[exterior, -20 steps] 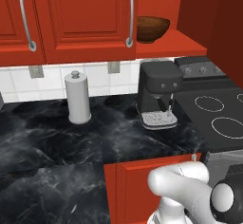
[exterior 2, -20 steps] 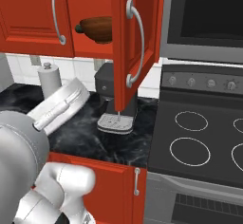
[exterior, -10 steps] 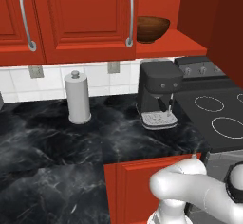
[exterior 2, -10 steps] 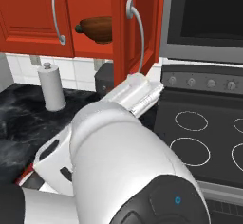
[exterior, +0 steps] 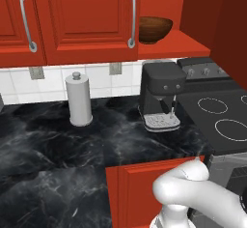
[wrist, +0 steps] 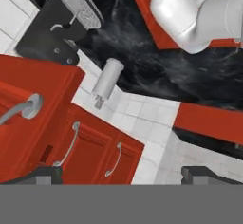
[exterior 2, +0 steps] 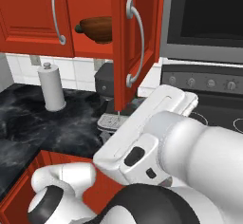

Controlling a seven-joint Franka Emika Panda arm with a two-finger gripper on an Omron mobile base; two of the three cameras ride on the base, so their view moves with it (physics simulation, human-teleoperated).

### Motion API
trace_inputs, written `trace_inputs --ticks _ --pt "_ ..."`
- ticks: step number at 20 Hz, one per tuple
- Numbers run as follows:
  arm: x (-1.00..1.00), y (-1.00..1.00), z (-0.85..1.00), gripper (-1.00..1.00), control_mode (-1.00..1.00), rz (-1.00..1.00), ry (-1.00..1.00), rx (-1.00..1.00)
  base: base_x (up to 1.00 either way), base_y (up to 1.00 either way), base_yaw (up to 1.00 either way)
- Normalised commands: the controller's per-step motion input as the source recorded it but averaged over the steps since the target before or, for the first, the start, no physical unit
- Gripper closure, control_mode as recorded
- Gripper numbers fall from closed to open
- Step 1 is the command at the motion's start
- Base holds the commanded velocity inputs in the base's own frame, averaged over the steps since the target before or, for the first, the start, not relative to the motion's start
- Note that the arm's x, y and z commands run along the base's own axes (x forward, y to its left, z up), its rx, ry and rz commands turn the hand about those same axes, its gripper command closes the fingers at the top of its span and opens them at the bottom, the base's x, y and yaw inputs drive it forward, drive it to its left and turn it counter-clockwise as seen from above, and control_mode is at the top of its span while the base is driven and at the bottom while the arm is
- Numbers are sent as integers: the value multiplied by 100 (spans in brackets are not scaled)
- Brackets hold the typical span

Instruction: Pick the mug and place it in the sink. Pick the bowl and place it in the open cabinet and then close the cabinet.

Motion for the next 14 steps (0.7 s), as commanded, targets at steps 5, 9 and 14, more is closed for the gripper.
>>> trace_inputs --ticks 5,9,14 --pt "54 2 -46 -100 -100 6 -24 32 0 0 0" --pt "62 8 -37 -100 -100 0 -26 36 0 0 0" --pt "56 0 -15 -100 -100 0 -26 33 0 0 0"
